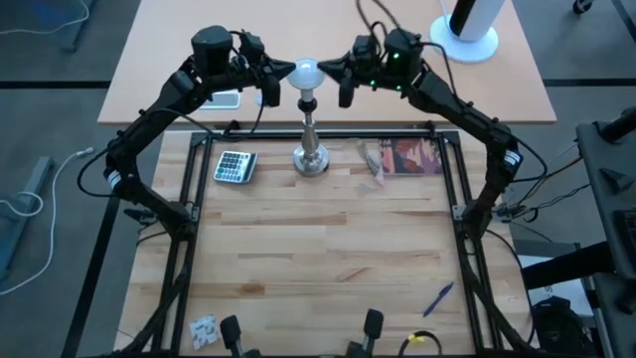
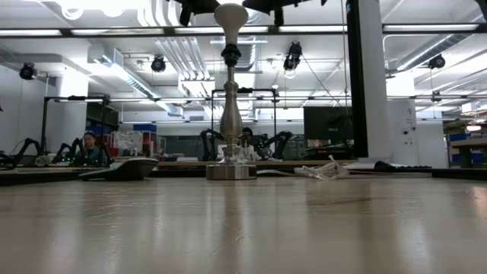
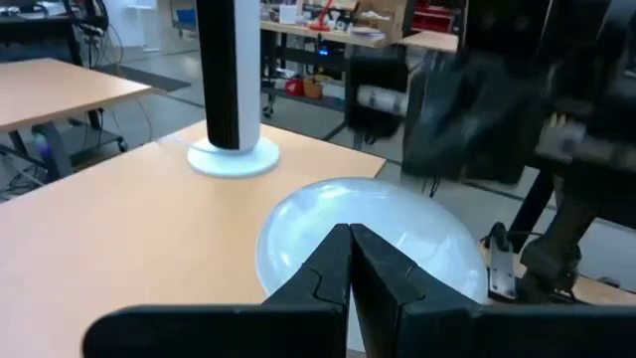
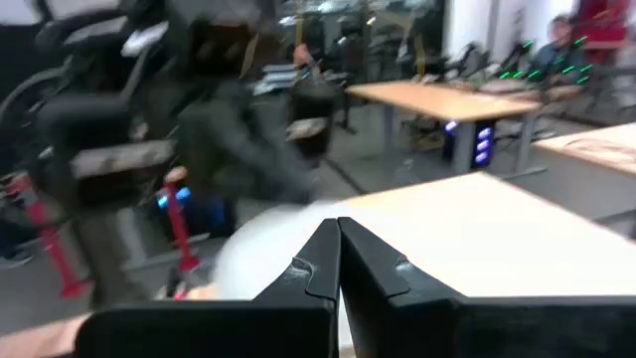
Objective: Screw lightbulb
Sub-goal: Remove the lightbulb from the table lamp
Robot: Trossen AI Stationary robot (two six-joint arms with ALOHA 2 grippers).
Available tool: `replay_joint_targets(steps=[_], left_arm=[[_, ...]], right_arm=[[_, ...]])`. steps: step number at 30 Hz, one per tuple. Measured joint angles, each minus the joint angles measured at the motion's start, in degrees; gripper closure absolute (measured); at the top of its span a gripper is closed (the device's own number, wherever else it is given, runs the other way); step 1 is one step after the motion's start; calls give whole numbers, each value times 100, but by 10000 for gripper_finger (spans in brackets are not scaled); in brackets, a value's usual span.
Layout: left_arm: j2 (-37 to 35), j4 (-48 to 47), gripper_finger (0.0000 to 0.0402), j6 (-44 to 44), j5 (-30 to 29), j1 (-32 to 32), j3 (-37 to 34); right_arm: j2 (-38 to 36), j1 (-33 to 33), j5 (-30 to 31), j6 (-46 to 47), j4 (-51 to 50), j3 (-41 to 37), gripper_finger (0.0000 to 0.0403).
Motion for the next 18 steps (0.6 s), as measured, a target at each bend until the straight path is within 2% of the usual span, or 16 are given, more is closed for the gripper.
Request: replay_joint_targets(steps=[8, 18], left_arm=[[-7, 64, 401, -272, 33, -3, -145], [0, 179, 401, -909, 249, -248, -225]], right_arm=[[9, 48, 27, 2, 235, -383, 403], [123, 37, 37, -59, 351, -439, 403]])
